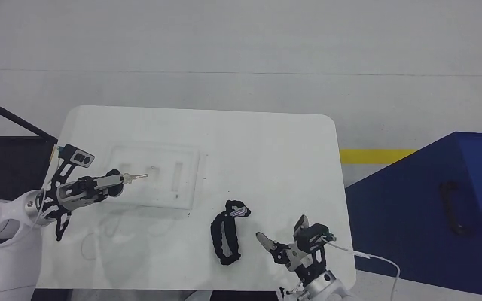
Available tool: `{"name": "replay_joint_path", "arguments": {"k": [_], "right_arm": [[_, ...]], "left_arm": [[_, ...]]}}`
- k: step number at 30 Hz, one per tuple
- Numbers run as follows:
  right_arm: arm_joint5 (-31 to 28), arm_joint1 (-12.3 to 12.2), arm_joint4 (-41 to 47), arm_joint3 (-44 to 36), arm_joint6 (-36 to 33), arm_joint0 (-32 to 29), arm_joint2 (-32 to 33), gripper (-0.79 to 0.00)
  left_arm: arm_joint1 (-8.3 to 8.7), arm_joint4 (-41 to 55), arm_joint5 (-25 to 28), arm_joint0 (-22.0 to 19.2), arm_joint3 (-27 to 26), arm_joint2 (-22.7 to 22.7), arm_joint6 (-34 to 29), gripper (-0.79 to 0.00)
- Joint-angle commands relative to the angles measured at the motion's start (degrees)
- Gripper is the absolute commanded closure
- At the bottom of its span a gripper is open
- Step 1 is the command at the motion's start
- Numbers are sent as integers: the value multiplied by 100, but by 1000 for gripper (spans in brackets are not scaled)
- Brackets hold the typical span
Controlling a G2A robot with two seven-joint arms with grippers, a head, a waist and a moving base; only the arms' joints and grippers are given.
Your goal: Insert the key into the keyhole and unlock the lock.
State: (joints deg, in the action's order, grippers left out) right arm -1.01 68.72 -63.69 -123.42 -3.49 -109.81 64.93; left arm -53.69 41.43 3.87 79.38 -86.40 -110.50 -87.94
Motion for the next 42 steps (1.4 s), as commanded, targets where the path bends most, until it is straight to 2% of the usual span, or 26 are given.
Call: {"name": "replay_joint_path", "arguments": {"k": [1,4,6,9,14,20,26,32,42], "right_arm": [[47,42,700,145,73,196,-226,-785],[262,133,289,622,340,523,-764,-785],[391,222,342,954,610,748,-1120,-785],[1234,384,-618,1637,1315,1137,-1713,-785],[1752,643,-684,2269,1845,1535,-2403,-785],[2345,919,-262,2577,1687,2009,-2802,-785],[2291,1073,435,2770,1297,2370,-3060,-785],[2300,1187,947,2982,1213,2603,-3206,-785],[2191,1431,1535,3528,1710,2838,-3229,-785]], "left_arm": [[0,0,0,0,0,0,0,0],[0,0,0,0,0,0,0,0],[0,0,0,0,0,0,0,0],[0,0,0,0,0,0,0,0],[0,0,0,0,0,0,0,0],[0,0,0,0,0,0,0,0],[0,0,0,0,0,0,0,0],[0,0,0,0,0,0,0,0],[0,0,0,0,0,0,0,0]]}}
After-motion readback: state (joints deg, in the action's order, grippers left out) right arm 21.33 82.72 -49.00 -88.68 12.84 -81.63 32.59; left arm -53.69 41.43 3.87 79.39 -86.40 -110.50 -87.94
